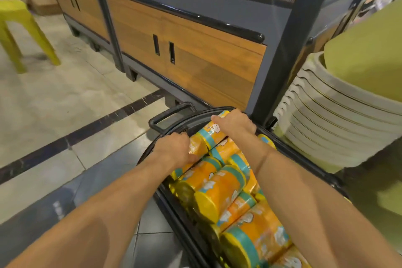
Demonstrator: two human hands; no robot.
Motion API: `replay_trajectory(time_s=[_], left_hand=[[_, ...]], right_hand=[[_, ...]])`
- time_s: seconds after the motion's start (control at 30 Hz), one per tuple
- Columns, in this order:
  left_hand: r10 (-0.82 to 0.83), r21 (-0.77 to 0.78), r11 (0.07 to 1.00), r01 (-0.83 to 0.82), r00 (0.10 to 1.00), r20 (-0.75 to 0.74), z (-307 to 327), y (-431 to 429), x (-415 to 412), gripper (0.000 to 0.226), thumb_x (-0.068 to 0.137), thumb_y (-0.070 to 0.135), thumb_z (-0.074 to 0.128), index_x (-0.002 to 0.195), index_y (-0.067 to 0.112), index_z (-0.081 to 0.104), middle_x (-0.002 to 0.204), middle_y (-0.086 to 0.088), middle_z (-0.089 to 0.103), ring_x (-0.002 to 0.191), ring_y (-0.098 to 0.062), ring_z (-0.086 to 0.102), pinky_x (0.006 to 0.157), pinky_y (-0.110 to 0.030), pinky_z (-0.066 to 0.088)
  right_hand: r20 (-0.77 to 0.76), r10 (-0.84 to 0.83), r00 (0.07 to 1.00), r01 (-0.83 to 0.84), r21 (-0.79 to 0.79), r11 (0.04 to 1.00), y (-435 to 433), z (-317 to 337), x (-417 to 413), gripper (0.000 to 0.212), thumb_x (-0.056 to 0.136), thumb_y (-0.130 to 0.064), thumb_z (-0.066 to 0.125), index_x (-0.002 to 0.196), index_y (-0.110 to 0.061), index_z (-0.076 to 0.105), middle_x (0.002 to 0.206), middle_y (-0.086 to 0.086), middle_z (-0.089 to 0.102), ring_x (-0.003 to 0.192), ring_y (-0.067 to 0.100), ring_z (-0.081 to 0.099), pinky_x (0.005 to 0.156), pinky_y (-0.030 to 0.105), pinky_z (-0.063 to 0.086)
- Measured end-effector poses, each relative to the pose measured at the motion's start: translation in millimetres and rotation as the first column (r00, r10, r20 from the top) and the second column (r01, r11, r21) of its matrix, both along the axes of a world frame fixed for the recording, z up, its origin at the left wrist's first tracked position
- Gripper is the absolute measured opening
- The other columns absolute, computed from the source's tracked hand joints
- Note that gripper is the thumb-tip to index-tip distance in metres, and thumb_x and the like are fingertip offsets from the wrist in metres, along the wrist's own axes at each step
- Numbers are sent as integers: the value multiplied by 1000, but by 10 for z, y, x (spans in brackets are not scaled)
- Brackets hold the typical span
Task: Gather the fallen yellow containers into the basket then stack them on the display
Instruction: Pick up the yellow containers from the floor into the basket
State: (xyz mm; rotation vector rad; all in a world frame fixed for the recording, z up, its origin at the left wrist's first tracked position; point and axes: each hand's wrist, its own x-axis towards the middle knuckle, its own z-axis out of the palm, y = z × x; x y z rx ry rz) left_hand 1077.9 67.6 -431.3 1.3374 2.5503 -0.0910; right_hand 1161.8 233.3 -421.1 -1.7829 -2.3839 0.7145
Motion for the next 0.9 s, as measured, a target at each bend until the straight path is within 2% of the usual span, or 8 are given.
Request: replay_trajectory(time_s=[0.13,0.23,0.4,0.47,0.53,0.63,0.77,0.9], left_hand=[[3,-7,1000,-3,1000,-7,-59,37,3,68,84,68,68,121,12,58,125,-12,60,114,-32,63,91,-42,51],[-5,-6,1000,5,1000,-15,-103,56,18,67,83,66,71,120,12,58,124,-12,63,115,-31,63,91,-41,50],[-11,12,1000,10,1000,16,-113,26,-31,59,85,59,74,119,13,58,119,-10,67,112,-29,65,86,-40,51],[-1,54,999,-2,999,41,-75,2,-23,50,89,50,74,120,13,61,117,-10,69,110,-29,66,86,-40,53],[30,160,986,-44,996,87,-2,-1,-5,40,92,42,69,118,11,65,114,-11,71,108,-31,67,87,-41,57],[81,373,909,-188,956,283,219,44,78,38,94,47,65,113,15,70,109,-5,74,104,-28,68,89,-43,58],[7,508,793,-338,838,546,572,123,410,41,99,50,60,129,22,66,119,5,69,110,-16,63,93,-34,50],[-153,580,716,-387,725,672,804,213,1011,43,101,47,59,137,24,60,120,11,66,114,-10,62,98,-35,49]], right_hand=[[202,98,975,-116,81,990,12,-67,-64,87,92,-80,45,142,-9,51,141,15,56,128,34,55,86,40,41],[326,109,939,-155,118,981,65,-169,5,89,89,-82,45,142,-11,54,150,16,38,131,34,43,91,40,41],[248,180,952,-226,174,959,97,-301,177,70,93,-73,52,129,-14,63,140,14,58,136,36,40,104,45,39],[147,172,974,-195,161,967,111,-259,225,56,97,-63,54,121,-13,66,131,14,65,132,37,46,100,47,44],[-22,140,990,-135,152,979,137,-154,286,45,98,-55,53,108,-14,69,114,14,70,115,37,59,88,43,52],[-291,86,953,-56,110,992,156,104,468,40,97,-53,53,90,-16,67,91,6,69,93,31,64,70,35,46],[-610,-12,792,44,37,998,54,425,957,37,99,-54,57,97,-19,69,89,-2,69,86,18,64,69,32,44],[-793,-47,607,97,15,995,-119,586,1694,28,98,-47,63,101,-20,71,86,-12,66,76,-7,58,64,15,41]])
